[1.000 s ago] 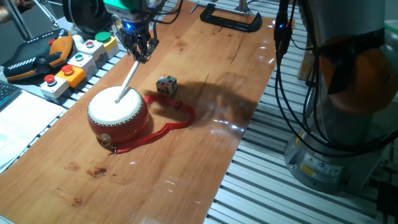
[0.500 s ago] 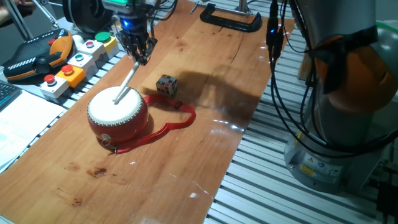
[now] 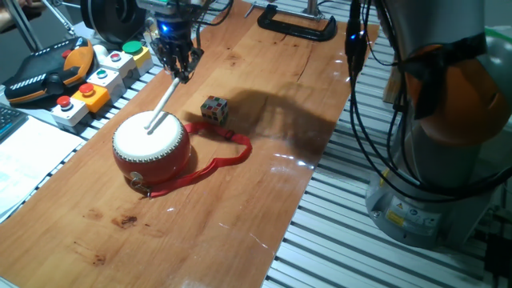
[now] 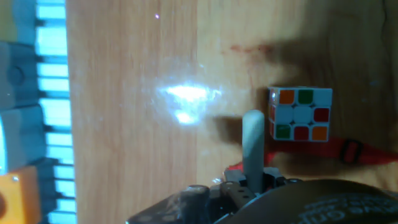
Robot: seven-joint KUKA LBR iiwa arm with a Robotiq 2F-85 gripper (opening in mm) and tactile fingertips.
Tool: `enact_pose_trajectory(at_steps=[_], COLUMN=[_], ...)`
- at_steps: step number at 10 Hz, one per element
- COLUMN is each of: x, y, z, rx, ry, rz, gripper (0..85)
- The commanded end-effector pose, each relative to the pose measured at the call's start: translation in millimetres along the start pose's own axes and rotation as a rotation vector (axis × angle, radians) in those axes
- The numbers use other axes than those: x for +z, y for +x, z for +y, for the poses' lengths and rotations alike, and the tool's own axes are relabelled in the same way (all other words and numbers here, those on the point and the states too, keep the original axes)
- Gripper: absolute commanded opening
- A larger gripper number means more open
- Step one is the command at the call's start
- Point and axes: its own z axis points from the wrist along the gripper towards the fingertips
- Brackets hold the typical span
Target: Play the drum
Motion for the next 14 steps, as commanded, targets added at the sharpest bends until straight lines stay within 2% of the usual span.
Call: enact_pose_trajectory(at_steps=[1,2,3,4,5,6,7,10,12,13,14], x=[-0.8,-2.2,-2.9,-1.7,0.3,2.8,3.5,1.5,1.0,0.2,-1.5], y=[-0.4,-0.8,-1.1,-1.0,0.2,1.4,1.4,1.2,0.2,0.4,-0.1], z=[0.3,1.5,1.4,1.4,1.0,-0.1,-0.4,-0.2,0.6,1.3,2.1], rx=[-0.012,-0.027,-0.035,-0.031,-0.024,-0.014,-0.015,-0.025,-0.023,-0.013,-0.012], ry=[-0.044,-0.057,-0.045,0.003,0.064,0.094,0.108,0.098,0.055,0.022,-0.012], rz=[-0.053,-0.098,-0.093,-0.036,0.043,0.099,0.112,0.101,0.052,0.023,-0.022], gripper=[0.7,0.7,0.7,0.7,0.7,0.7,0.7,0.7,0.7,0.7,0.7])
